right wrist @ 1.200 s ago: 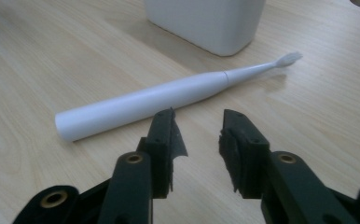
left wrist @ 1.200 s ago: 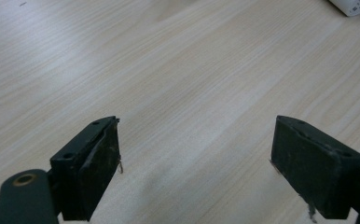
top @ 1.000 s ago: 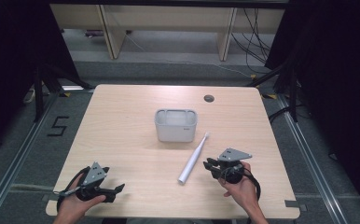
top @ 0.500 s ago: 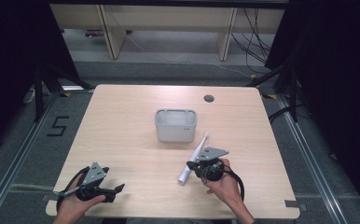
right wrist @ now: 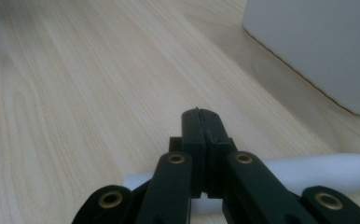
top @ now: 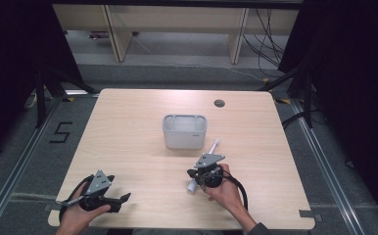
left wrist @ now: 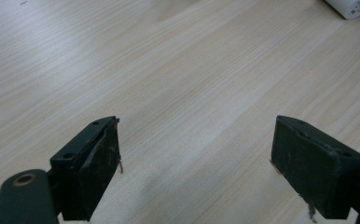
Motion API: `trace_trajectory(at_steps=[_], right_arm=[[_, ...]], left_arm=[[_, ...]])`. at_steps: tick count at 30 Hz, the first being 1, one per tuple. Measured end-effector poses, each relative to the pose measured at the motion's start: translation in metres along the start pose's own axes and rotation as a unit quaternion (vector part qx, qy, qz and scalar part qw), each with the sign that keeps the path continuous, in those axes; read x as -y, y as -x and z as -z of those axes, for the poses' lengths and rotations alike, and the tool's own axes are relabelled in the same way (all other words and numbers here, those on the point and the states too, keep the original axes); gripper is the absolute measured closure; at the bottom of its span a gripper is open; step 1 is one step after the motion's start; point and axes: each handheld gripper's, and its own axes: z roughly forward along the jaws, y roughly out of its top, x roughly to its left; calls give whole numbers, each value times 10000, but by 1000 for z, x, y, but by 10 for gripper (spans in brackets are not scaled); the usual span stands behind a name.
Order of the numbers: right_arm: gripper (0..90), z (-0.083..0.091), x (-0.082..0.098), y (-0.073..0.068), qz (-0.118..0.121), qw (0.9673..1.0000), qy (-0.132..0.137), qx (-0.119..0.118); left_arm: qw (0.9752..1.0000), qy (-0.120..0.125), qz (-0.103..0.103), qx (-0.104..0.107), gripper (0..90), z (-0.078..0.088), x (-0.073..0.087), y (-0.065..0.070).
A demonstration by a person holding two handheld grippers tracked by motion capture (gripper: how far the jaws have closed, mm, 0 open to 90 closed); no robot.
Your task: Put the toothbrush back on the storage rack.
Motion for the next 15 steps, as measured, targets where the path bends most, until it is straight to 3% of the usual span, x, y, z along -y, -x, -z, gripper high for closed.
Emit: trace_trajectory(at_steps=[4, 6, 7, 15], right_arm=[[900, -1, 0, 2, 70, 9999, -118, -86], [900, -1, 0, 2, 33, 9999, -142, -57], [900, -2, 2, 0, -108, 9999, -107, -25], [900, 1, 6, 4, -19, 9995, -276, -157]], left_arm=[[10000, 5, -26, -5, 151, 0, 0, -1], [10000, 7, -33, -19, 151, 1, 0, 0], [10000, 60, 24, 13, 151, 0, 0, 1], [10000, -4, -54, -39, 151, 1, 0, -2]])
